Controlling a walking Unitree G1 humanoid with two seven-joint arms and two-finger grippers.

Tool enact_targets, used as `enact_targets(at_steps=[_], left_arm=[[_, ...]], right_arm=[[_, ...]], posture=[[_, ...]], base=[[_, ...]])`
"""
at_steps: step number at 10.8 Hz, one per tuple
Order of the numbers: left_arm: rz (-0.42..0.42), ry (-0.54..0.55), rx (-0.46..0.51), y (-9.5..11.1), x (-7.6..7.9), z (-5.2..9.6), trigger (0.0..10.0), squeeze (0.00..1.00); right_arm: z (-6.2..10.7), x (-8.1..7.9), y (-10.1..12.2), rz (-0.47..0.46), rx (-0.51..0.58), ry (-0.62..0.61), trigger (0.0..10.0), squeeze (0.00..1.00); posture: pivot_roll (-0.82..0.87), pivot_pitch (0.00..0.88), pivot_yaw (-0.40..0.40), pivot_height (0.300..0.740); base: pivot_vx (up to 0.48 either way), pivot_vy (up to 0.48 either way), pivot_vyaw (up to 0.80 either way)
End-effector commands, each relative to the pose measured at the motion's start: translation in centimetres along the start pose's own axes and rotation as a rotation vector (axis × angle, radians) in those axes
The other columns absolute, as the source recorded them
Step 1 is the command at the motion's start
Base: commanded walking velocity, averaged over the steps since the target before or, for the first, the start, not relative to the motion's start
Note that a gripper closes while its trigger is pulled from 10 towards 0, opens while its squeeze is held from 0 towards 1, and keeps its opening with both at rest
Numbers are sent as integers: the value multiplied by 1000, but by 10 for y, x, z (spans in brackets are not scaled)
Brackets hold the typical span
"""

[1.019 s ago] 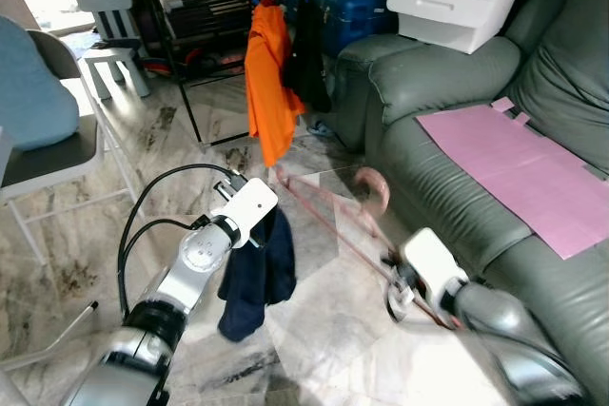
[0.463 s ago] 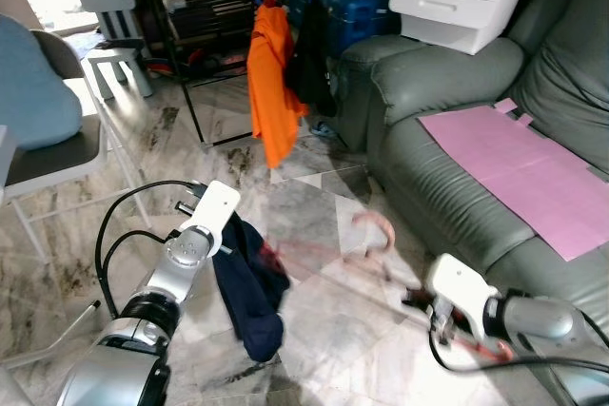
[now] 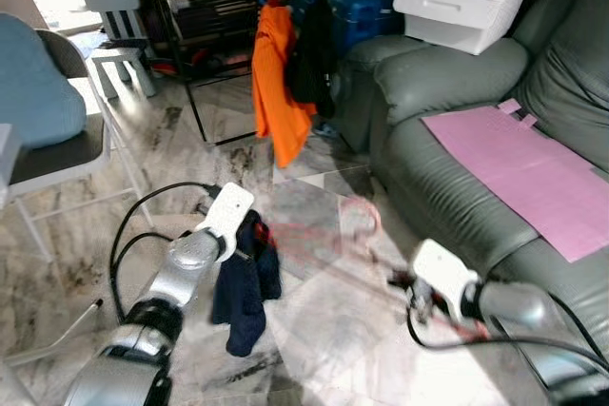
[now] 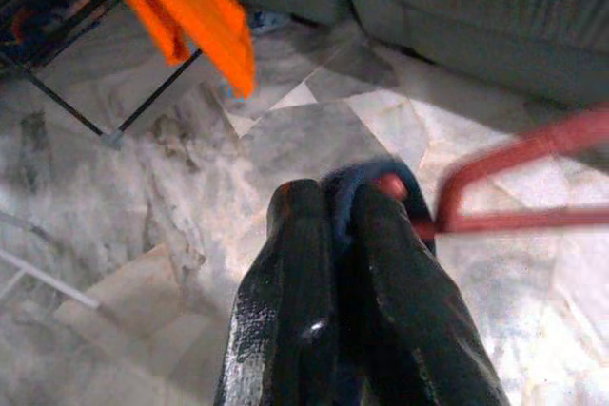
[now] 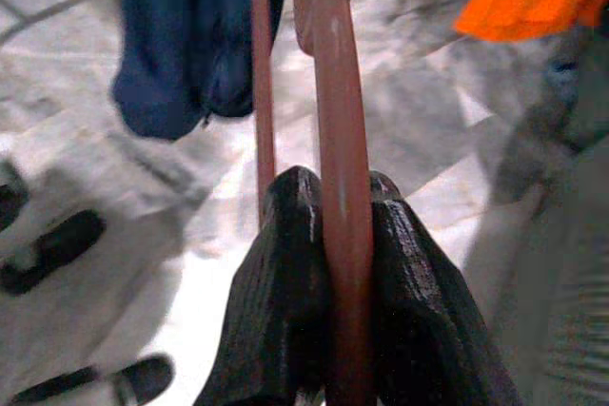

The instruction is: Hang hanger

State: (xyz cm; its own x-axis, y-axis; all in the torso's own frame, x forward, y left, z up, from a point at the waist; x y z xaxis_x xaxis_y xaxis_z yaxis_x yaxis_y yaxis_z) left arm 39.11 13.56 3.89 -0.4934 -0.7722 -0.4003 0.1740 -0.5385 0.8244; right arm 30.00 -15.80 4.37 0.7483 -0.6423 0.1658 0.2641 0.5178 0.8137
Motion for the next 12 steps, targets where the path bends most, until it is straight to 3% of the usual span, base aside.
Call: enact_targets(at_steps=[1,2,6,7,9,10,12], left_arm=[[-33,19,38,6,-11,4,10000,0],[-36,5,82,13,-11,6,10000,0],[-167,-115,409,77,21,20,10000,0],[-209,-184,471,89,38,27,10000,0],[-228,-233,513,91,51,40,10000,0],[-206,-155,497,83,36,44,10000,0],[-157,-5,494,79,6,50,10000,0]], right_arm=[[0,5,4,9,14,-20,10000,0],[-1,7,2,5,10,-26,10000,0],[-14,-1,-12,-45,-18,-5,10000,0],[-20,3,-13,-86,-11,-40,10000,0],[-26,27,-13,-221,12,-191,10000,0],[-26,42,-21,-337,15,-279,10000,0],[-20,54,-39,-495,-5,-358,10000,0]], posture=[[-187,0,74,740],[-185,0,70,740],[-182,0,66,740],[-183,0,65,740],[-173,0,63,740],[-168,0,60,740],[-164,0,55,740]], base=[[0,0,0],[0,0,0],[0,0,0],[0,0,0],[0,0,0],[0,0,0],[0,0,0]])
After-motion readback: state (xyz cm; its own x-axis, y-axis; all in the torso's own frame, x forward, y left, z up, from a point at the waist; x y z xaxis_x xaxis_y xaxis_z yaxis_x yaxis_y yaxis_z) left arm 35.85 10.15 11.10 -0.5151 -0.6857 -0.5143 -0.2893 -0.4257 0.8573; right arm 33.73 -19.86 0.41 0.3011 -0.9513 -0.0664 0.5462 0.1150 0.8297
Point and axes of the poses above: a point about 5 cm out from each wrist's last joint towards the gripper, its own z axis pointing back from the gripper into the wrist, its own y axis along the axis of the wrist's last joint, x = y × z, the point moved 6 cm from there along -z, pointing out of the wrist towards the gripper, and after that the axes turned 9 degrees about -z, right-handed, at the moved point
